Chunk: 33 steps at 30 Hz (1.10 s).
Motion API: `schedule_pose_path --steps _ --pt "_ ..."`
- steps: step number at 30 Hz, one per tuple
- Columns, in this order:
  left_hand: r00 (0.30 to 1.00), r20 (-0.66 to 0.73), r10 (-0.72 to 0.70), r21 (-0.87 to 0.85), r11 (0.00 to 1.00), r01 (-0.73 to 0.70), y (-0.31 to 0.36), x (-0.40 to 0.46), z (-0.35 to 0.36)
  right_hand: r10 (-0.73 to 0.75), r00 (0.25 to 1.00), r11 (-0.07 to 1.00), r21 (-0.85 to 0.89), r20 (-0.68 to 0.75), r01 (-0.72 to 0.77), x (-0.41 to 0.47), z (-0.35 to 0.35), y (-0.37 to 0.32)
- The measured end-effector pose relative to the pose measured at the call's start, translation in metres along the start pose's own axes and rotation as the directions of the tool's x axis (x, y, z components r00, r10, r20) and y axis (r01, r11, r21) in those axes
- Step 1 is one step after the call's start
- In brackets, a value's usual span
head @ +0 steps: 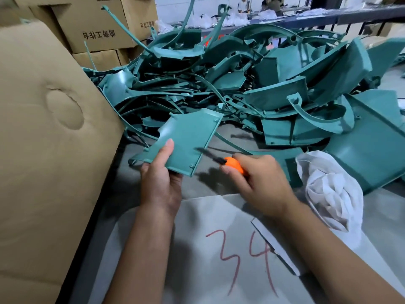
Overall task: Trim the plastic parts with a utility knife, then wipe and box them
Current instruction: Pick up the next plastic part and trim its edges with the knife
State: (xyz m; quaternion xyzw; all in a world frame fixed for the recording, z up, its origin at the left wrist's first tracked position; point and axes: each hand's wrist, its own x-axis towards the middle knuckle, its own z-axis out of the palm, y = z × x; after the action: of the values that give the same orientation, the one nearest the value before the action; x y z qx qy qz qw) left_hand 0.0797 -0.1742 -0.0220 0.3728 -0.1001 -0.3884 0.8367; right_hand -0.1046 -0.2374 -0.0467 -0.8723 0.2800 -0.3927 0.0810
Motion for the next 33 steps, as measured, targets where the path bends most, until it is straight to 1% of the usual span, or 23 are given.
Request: schedule_pose_path --steps 1,3,4,5,7,9,10,11,13,15,17,18,19,21,23,24,26,27,29,31,33 --pt "1.0 0.016 -0.012 0.008 1.0 0.012 0.0 0.0 -0.001 0.073 0.996 0.997 -0.021 -0.046 -0.074 0.0 -0.002 0.004" --pt "0.999 0.032 -0.024 0.031 0.999 0.023 0.0 -0.002 -0.001 0.223 0.965 0.971 -0.056 -0.137 -0.232 0.002 -0.008 0.013" --pt "0.999 0.032 -0.027 0.038 0.999 0.025 -0.001 -0.002 0.0 0.26 0.951 0.961 -0.056 -0.164 -0.272 0.003 -0.01 0.017" --pt "0.999 0.033 -0.027 0.041 0.999 0.025 -0.001 -0.003 0.0 0.246 0.953 0.966 -0.04 -0.176 -0.257 0.003 -0.013 0.02" --pt "0.999 0.029 -0.021 0.042 0.999 0.019 -0.002 -0.004 0.001 0.09 0.987 0.996 0.035 -0.134 -0.086 0.002 -0.016 0.017" --pt "1.0 0.024 -0.007 0.043 0.999 0.006 -0.003 -0.004 0.003 -0.077 0.997 0.99 0.122 -0.002 0.077 0.001 -0.013 0.008" --pt "1.0 0.024 -0.003 0.044 0.999 0.002 -0.003 -0.005 0.003 -0.124 0.99 0.984 0.138 0.063 0.115 0.0 -0.01 0.005" --pt "1.0 0.027 -0.005 0.045 0.999 0.003 -0.002 -0.006 0.004 -0.137 0.986 0.984 0.128 0.1 0.124 0.0 -0.006 0.003" --pt "0.999 0.041 -0.015 0.033 0.999 0.013 0.0 -0.006 0.004 -0.075 0.994 0.995 0.078 0.084 0.069 0.001 -0.004 0.003" --pt "0.998 0.051 -0.029 0.034 0.999 0.027 0.002 -0.006 0.003 0.065 0.998 0.997 0.042 -0.012 -0.064 0.001 -0.006 0.01" --pt "0.998 0.045 -0.038 0.04 0.999 0.036 0.003 -0.007 0.004 0.214 0.968 0.977 0.015 -0.131 -0.214 0.002 -0.013 0.019" --pt "0.998 0.046 -0.039 0.04 0.999 0.037 0.003 -0.008 0.005 0.252 0.95 0.967 0.004 -0.182 -0.256 0.002 -0.015 0.023" --pt "0.998 0.05 -0.04 0.036 0.999 0.038 0.003 -0.009 0.006 0.244 0.945 0.968 0.002 -0.22 -0.25 0.001 -0.016 0.024" --pt "0.997 0.055 -0.045 0.019 0.999 0.044 0.003 -0.01 0.008 0.121 0.965 0.993 0.028 -0.235 -0.117 0.0 -0.014 0.017" --pt "0.997 0.052 -0.055 0.013 0.998 0.055 0.003 -0.011 0.01 -0.026 0.983 0.997 0.07 -0.182 0.04 -0.001 -0.007 0.002" --pt "0.997 0.053 -0.059 0.019 0.998 0.058 0.002 -0.011 0.01 -0.083 0.987 0.992 0.088 -0.136 0.096 -0.002 -0.002 -0.004" --pt "0.996 0.052 -0.068 0.023 0.998 0.066 0.001 -0.012 0.01 -0.143 0.989 0.984 0.105 -0.04 0.146 -0.001 0.003 -0.013" --pt "0.996 0.051 -0.07 0.02 0.997 0.069 0.001 -0.011 0.01 -0.137 0.99 0.986 0.096 -0.025 0.139 -0.001 0.003 -0.013" --pt "0.996 0.049 -0.074 0.009 0.997 0.073 0.001 -0.009 0.008 -0.053 0.996 0.997 0.055 -0.07 0.057 0.0 -0.001 -0.008" --pt "0.997 0.051 -0.064 0.02 0.998 0.063 0.002 -0.006 0.004 0.125 0.985 0.992 0.019 -0.115 -0.124 0.002 -0.008 0.002" --pt "0.998 0.05 -0.045 0.058 0.997 0.042 0.0 -0.005 0.001 0.321 0.937 0.942 -0.052 -0.139 -0.33 0.004 -0.015 0.014"
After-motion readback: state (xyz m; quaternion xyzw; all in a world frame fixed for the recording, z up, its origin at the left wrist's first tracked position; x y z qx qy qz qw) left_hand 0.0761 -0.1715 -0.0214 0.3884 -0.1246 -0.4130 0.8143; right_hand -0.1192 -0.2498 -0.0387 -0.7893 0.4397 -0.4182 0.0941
